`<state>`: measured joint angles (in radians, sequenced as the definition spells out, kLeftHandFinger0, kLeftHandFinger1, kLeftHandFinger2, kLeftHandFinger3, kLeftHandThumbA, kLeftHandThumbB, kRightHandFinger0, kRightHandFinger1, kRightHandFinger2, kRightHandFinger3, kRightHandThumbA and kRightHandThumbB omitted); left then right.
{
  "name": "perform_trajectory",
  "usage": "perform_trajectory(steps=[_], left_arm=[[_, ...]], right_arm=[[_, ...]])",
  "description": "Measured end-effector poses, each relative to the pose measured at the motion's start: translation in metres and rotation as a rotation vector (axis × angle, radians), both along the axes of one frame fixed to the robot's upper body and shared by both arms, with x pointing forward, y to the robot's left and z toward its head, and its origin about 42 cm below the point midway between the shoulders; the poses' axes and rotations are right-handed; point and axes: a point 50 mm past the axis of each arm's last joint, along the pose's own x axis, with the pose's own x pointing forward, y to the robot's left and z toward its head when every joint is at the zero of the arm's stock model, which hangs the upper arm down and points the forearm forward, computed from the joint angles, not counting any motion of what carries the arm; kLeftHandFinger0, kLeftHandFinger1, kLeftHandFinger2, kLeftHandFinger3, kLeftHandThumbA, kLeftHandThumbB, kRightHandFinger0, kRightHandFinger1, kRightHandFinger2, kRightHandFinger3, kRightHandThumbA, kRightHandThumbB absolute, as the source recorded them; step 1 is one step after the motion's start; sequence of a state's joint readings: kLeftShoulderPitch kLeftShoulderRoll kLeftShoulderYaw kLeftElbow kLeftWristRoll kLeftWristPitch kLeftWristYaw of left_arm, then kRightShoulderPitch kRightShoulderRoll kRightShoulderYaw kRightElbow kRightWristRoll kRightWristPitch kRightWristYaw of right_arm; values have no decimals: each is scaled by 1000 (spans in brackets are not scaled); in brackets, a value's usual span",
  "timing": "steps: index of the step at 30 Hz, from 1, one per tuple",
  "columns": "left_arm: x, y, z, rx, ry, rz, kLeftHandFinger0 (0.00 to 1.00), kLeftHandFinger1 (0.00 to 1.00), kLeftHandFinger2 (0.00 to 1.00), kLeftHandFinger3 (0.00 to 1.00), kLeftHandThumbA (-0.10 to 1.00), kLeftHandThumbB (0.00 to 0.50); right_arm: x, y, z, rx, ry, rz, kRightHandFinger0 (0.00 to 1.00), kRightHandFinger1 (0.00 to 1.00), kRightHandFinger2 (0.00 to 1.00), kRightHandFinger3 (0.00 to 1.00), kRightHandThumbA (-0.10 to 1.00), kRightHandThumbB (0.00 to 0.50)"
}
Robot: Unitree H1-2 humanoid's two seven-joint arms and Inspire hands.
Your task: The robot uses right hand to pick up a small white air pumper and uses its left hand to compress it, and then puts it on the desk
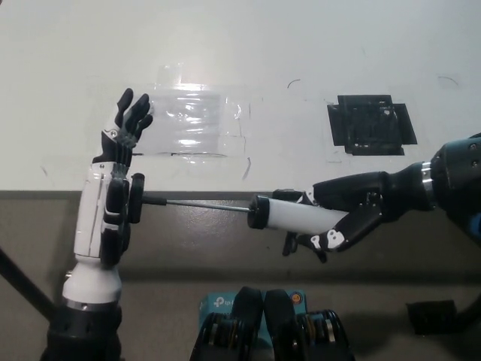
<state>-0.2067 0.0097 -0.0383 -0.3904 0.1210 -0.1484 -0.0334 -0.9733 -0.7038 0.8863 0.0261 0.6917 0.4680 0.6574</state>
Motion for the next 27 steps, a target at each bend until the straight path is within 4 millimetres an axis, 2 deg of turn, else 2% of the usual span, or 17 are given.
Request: perform_trajectory(steps=[6, 9, 11, 13, 17, 21, 22, 23, 25, 27], left_arm=[[1, -4, -2, -1, 10, -12, 1000, 1000, 1000, 1000, 1000, 322], [1, -4, -3, -4, 12, -14, 1000, 1000, 1000, 1000, 1000, 330], [1, -4, -3, -6, 13, -15, 1000, 1000, 1000, 1000, 1000, 342], [1, -4, -3, -9, 15, -17, 1000, 1000, 1000, 1000, 1000, 335], [-1, -5, -6, -15, 26, -21, 1000, 1000, 1000, 1000, 1000, 333], [-2, -6, -8, -18, 33, -22, 1000, 1000, 1000, 1000, 1000, 331], [-2, -7, -7, -18, 32, -23, 1000, 1000, 1000, 1000, 1000, 328], [-2, -7, -7, -19, 32, -23, 1000, 1000, 1000, 1000, 1000, 325], [-3, -7, -8, -20, 34, -23, 1000, 1000, 1000, 1000, 1000, 327], [-3, -7, -8, -21, 35, -22, 1000, 1000, 1000, 1000, 1000, 330]], right_arm=[[0, 12, -1, -1, 0, 23, 0, 345, 646, 365, -100, 208], [1, 19, 1, -1, -5, 35, 0, 306, 600, 211, -100, 210], [2, 25, 3, -1, -11, 45, 0, 305, 598, 167, -100, 209], [4, 31, 5, 0, -15, 51, 0, 320, 609, 169, -100, 206], [5, 42, 3, -7, -17, 70, 0, 322, 634, 282, -100, 184], [4, 52, 4, -28, -31, 93, 0, 338, 659, 295, -100, 190], [4, 54, 4, -29, -33, 95, 0, 354, 691, 320, -100, 178], [5, 55, 4, -30, -34, 97, 0, 361, 693, 318, -100, 189], [5, 59, 4, -33, -37, 103, 0, 366, 696, 473, -100, 196], [5, 63, 5, -39, -42, 109, 0, 373, 697, 549, -100, 176]])
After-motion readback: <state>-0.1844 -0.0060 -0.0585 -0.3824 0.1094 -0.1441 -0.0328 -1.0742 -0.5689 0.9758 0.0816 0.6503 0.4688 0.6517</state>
